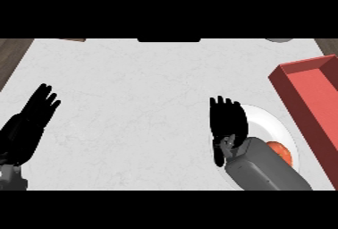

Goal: Pick the sweet potato from the plate and place it in the cardboard box

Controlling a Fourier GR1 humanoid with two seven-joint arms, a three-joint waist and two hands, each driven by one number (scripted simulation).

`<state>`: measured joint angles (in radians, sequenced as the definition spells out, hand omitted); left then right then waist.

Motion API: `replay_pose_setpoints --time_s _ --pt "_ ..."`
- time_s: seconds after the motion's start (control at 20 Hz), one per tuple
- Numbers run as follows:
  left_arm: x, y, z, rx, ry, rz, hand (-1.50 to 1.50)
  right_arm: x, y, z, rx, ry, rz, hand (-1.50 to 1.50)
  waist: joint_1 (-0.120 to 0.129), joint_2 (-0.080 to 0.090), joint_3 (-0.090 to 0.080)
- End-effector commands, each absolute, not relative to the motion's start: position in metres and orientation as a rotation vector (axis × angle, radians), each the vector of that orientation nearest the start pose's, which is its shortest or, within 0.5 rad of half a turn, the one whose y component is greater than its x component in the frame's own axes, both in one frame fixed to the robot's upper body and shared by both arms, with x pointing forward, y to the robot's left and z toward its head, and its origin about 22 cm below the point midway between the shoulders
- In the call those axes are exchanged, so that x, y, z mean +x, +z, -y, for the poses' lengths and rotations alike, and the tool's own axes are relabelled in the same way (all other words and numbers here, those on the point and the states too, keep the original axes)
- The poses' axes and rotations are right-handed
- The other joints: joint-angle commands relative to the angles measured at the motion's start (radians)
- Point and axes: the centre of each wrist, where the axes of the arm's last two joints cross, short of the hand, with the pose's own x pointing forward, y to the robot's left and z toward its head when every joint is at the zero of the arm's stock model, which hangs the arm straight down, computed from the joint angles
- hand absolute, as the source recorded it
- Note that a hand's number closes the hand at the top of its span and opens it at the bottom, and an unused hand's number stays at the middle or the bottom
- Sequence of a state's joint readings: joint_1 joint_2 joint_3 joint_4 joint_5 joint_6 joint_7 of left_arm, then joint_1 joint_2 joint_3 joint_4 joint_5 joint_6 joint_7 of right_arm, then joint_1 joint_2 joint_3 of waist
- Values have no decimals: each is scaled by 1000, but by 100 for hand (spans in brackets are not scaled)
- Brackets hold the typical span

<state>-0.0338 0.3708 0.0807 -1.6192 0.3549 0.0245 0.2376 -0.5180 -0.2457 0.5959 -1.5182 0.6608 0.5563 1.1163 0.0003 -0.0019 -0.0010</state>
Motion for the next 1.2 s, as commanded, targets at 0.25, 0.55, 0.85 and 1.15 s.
replay_pose_setpoints --time_s 0.25,0.55,0.85,1.15 --pt "243 67 -323 46 46 1447 0 294 67 93 -1064 1300 410 -150 3 -2 1" --pt "237 53 -326 48 33 1442 0 287 58 84 -1088 1324 369 -150 4 -2 0" --pt "254 65 -318 57 50 1434 0 299 61 100 -1054 1301 359 -150 -3 1 1" --pt "235 47 -322 50 48 1440 0 291 52 107 -1057 1312 301 -150 -2 0 0"
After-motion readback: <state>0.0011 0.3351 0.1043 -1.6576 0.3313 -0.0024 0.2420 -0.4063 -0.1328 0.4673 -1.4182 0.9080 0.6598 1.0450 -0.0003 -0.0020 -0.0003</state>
